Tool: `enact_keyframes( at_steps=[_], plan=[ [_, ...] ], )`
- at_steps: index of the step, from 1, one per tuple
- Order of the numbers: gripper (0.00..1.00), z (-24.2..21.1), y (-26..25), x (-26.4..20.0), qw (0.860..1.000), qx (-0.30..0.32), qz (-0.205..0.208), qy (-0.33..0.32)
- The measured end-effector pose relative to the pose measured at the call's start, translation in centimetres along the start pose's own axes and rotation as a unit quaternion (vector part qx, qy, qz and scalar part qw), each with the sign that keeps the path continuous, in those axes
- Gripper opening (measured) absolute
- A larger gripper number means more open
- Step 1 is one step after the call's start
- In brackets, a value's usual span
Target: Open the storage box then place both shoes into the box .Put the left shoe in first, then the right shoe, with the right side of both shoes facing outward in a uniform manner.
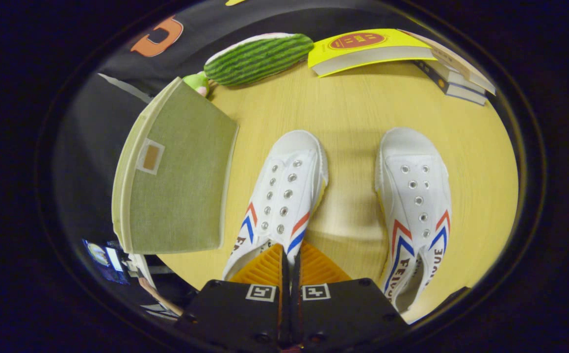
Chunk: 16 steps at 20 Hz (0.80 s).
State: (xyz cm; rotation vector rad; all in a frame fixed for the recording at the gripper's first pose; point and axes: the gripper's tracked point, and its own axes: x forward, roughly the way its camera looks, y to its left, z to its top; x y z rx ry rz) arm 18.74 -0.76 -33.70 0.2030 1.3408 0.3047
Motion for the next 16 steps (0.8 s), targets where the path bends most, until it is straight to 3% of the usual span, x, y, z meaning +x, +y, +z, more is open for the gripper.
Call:
enact_keyframes(
  at_steps=[5,10,16],
  plan=[
    [0.06,2.1,1.8,-3.6,0.998,0.03,0.034,-0.036],
    [0.06,5.3,5.6,-8.1,0.991,0.005,0.073,-0.114],
    [0.06,6.6,11.8,-11.9,0.982,-0.017,0.088,-0.164]
  ],
)
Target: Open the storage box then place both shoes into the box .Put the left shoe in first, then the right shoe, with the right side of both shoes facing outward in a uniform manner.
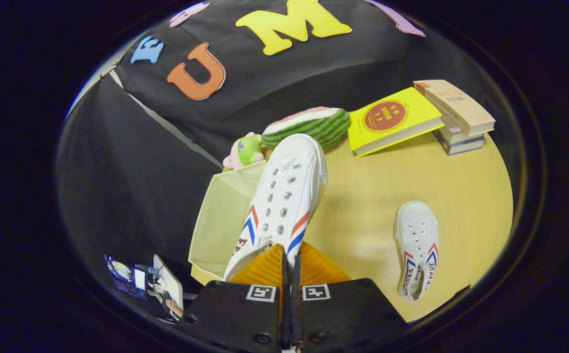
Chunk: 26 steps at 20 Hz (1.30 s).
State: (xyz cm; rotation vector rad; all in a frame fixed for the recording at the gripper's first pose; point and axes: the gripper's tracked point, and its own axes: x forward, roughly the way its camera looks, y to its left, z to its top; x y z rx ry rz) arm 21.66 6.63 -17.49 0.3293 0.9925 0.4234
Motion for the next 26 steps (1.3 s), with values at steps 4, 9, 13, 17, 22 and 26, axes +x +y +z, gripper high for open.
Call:
enact_keyframes(
  at_steps=[4,9,13,17,22,26],
  plan=[
    [0.06,0.5,5.7,1.0,0.998,0.004,0.051,-0.023],
    [0.06,0.2,10.5,5.8,0.998,0.01,0.056,-0.035],
    [0.06,-1.8,12.5,10.3,0.998,0.018,0.056,-0.023],
    [0.06,-4.0,13.3,14.4,0.998,0.03,0.061,0.0],
    [0.06,-5.1,13.7,16.9,0.999,0.014,0.043,-0.007],
    [0.55,-4.6,14.0,15.6,0.998,-0.044,0.02,-0.028]
  ],
)
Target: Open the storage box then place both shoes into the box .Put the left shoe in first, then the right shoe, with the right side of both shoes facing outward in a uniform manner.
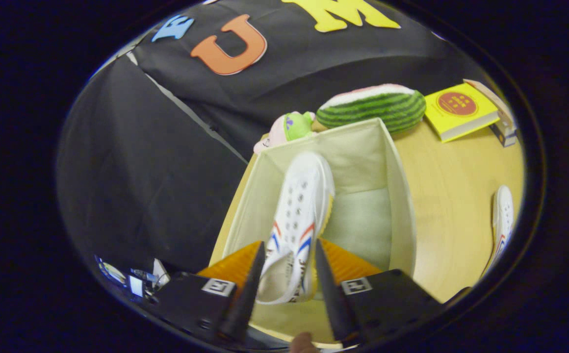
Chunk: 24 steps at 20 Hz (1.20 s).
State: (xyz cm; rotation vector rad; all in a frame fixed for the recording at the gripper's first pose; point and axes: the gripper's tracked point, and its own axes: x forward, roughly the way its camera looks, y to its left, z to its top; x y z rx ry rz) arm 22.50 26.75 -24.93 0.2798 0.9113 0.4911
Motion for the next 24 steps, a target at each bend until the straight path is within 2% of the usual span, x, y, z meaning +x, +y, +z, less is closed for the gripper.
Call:
enact_keyframes(
  at_steps=[2,7,13,16,20,24],
  plan=[
    [1.0,0.7,-0.5,-1.6,0.999,-0.041,-0.027,-0.013],
    [1.0,3.3,-1.7,-6.7,0.991,-0.105,-0.062,-0.056],
    [1.0,2.6,-6.5,-12.1,0.984,-0.136,-0.106,-0.055],
    [1.0,2.3,-10.6,-14.0,0.976,-0.156,-0.141,-0.051],
    [1.0,0.7,-17.3,-16.2,0.973,-0.146,-0.177,-0.033],
    [1.0,-0.9,-26.6,-18.5,0.957,-0.126,-0.26,-0.009]
  ],
)
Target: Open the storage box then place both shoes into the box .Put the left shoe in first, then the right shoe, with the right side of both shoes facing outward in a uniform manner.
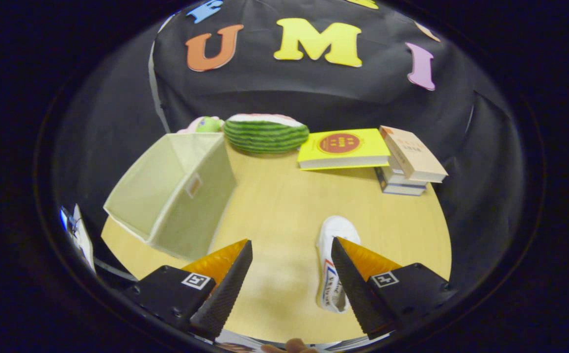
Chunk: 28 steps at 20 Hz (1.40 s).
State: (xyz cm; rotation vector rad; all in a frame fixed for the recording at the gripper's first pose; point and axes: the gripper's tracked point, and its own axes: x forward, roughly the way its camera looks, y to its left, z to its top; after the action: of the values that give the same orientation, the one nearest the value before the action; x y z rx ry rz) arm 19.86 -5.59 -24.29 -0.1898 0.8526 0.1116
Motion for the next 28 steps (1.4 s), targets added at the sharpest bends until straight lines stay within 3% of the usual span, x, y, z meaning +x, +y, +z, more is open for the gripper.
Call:
enact_keyframes(
  at_steps=[5,10,13,14,18,20,24,25,28],
  plan=[
    [1.0,-4.1,-7.7,0.8,0.997,-0.012,-0.05,0.062],
    [1.0,-8.1,-10.5,2.6,0.989,0.0,-0.085,0.123],
    [0.94,-11.6,-10.7,5.6,0.979,0.01,-0.076,0.189],
    [0.9,-12.3,-10.1,6.7,0.978,0.009,-0.051,0.203],
    [0.76,-11.6,-9.4,6.9,0.974,0.001,0.005,0.228],
    [0.69,-11.8,-9.4,6.9,0.97,0.027,0.005,0.241],
    [0.69,-11.7,-9.4,6.9,0.97,0.039,0.001,0.241],
    [0.69,-11.6,-8.6,7.0,0.972,0.042,0.023,0.23],
    [0.38,-11.8,-9.1,6.6,0.972,0.099,0.029,0.21]
  ],
)
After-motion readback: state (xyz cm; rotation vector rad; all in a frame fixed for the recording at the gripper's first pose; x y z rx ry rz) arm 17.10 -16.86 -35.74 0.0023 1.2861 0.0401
